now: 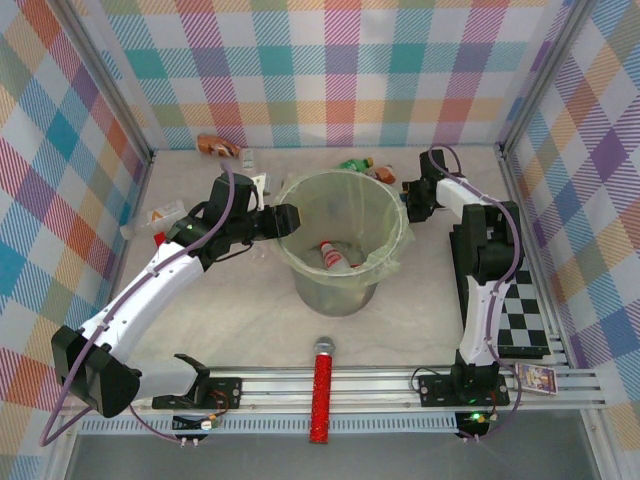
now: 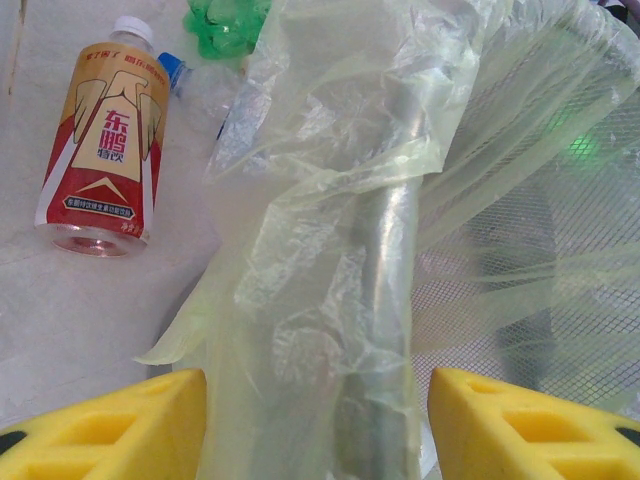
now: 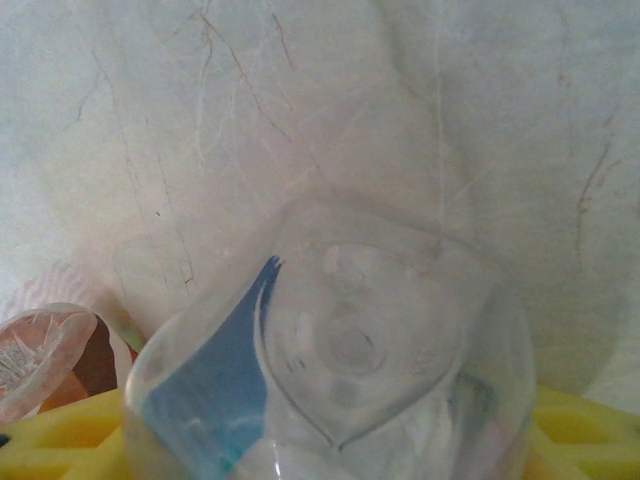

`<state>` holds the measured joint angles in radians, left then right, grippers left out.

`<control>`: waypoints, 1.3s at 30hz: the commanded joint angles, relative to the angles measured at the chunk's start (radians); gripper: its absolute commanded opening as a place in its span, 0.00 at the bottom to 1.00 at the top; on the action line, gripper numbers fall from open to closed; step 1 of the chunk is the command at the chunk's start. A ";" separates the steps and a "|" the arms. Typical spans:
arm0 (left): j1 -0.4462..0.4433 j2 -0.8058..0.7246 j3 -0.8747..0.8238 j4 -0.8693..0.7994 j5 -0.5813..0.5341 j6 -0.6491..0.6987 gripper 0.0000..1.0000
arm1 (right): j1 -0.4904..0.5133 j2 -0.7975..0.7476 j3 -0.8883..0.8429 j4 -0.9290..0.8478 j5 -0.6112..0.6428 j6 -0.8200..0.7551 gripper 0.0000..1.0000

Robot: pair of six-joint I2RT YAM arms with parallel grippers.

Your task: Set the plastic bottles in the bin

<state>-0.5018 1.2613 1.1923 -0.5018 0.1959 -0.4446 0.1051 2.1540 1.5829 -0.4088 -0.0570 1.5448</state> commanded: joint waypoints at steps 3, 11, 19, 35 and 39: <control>-0.007 0.007 -0.016 -0.080 -0.040 0.024 0.59 | -0.012 -0.088 -0.016 -0.052 0.061 -0.057 0.63; -0.007 0.003 -0.011 -0.076 -0.025 0.029 0.59 | -0.078 -0.267 -0.050 -0.109 0.124 -0.203 0.60; -0.007 0.007 -0.011 -0.085 -0.019 0.046 0.59 | -0.147 -0.498 -0.068 -0.194 0.218 -0.534 0.52; -0.007 0.021 -0.006 -0.087 -0.013 0.066 0.59 | -0.110 -0.754 0.188 -0.384 -0.001 -0.897 0.47; -0.007 0.024 -0.008 -0.084 -0.010 0.063 0.59 | 0.025 -0.728 0.324 -0.476 0.030 -0.980 0.48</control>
<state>-0.5018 1.2613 1.1942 -0.5053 0.2001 -0.4217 0.0479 1.4200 1.8309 -0.8108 -0.0010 0.6594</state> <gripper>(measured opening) 0.594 0.478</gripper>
